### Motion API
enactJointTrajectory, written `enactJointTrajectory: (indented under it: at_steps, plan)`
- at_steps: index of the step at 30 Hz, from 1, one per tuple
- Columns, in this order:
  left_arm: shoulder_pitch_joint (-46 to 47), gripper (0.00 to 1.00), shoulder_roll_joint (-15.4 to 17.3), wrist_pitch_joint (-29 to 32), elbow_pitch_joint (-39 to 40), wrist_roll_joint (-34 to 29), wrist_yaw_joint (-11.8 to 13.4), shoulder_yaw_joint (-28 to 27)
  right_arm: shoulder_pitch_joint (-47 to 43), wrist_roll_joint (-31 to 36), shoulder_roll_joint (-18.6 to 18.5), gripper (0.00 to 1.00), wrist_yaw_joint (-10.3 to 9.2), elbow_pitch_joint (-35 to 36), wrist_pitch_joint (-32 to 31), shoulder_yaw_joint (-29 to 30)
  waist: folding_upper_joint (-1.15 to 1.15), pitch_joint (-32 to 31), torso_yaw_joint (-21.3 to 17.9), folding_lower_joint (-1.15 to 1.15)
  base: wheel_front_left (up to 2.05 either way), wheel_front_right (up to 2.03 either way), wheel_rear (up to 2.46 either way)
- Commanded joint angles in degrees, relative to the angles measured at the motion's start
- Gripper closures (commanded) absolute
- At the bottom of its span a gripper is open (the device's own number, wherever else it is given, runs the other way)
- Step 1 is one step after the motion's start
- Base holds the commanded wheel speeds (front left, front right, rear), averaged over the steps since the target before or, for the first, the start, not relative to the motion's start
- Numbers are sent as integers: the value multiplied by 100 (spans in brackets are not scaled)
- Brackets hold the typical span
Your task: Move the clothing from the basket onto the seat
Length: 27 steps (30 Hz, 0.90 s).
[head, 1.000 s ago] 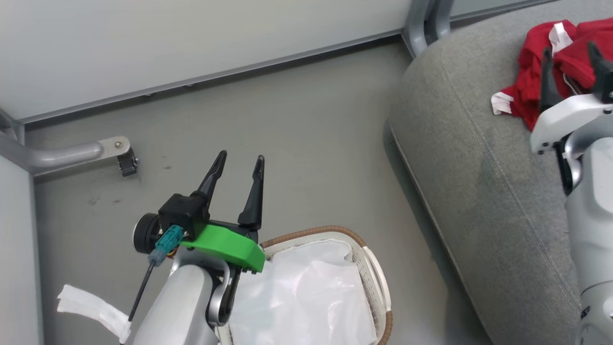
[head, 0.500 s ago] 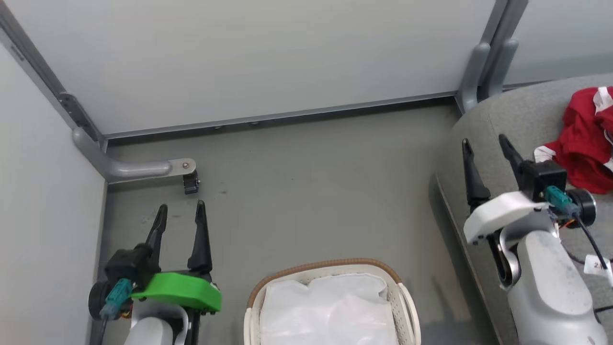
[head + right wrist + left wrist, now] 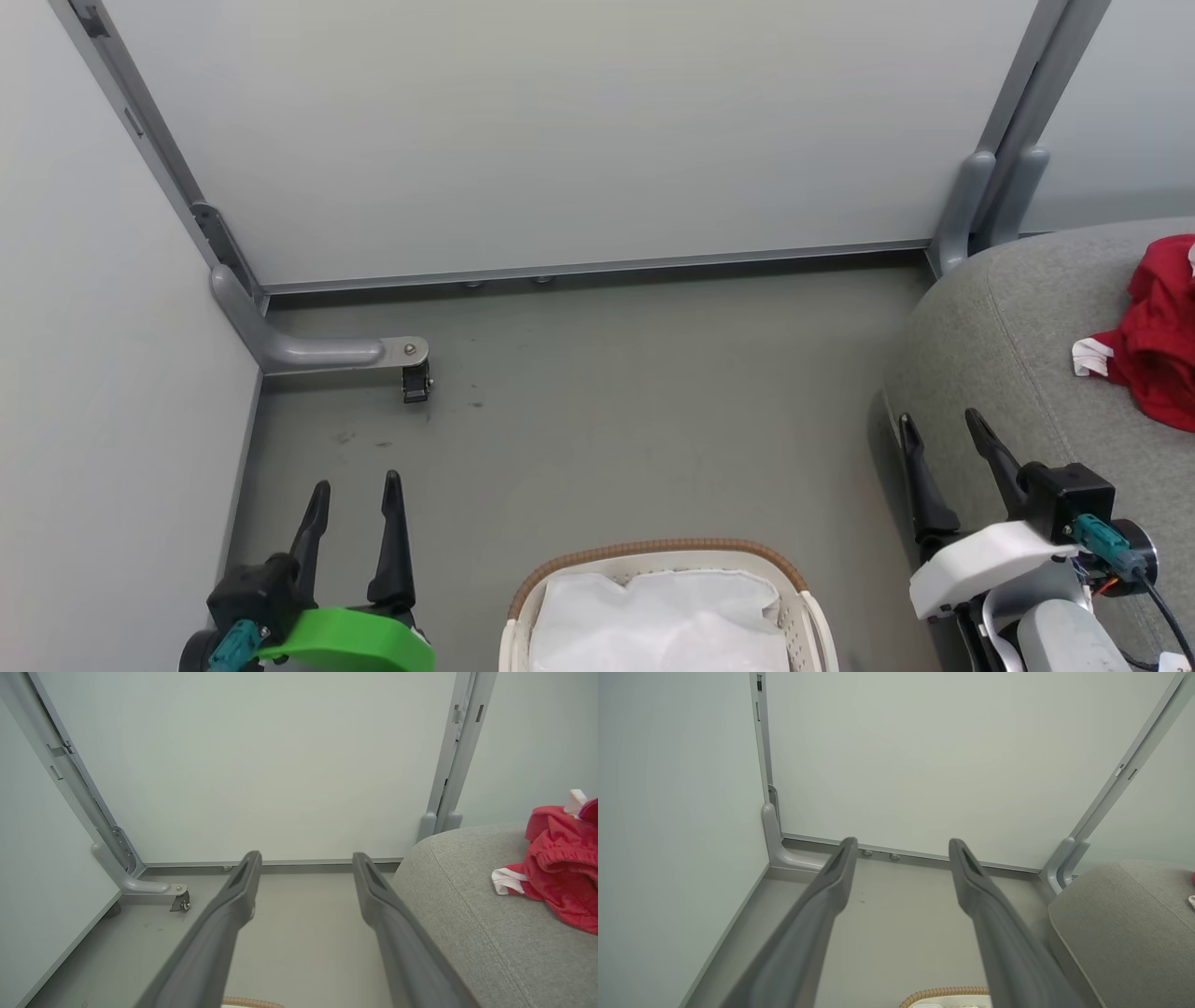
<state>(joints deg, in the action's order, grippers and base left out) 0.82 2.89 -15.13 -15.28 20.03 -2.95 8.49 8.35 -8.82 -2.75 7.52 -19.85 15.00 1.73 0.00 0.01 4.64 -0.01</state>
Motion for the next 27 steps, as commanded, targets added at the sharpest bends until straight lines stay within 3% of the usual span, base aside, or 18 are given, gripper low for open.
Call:
enactJointTrajectory:
  at_steps: [1,27]
  plan:
    - [-126,0,2,-2,21,39,54,-2,-107,-44,-27,0,-6,60,27,14,0,-22,-1,1,0,0,0]
    - [-106,0,2,-2,26,81,98,46,-71,-56,-26,0,-6,-34,27,-121,0,22,-86,1,0,0,0]
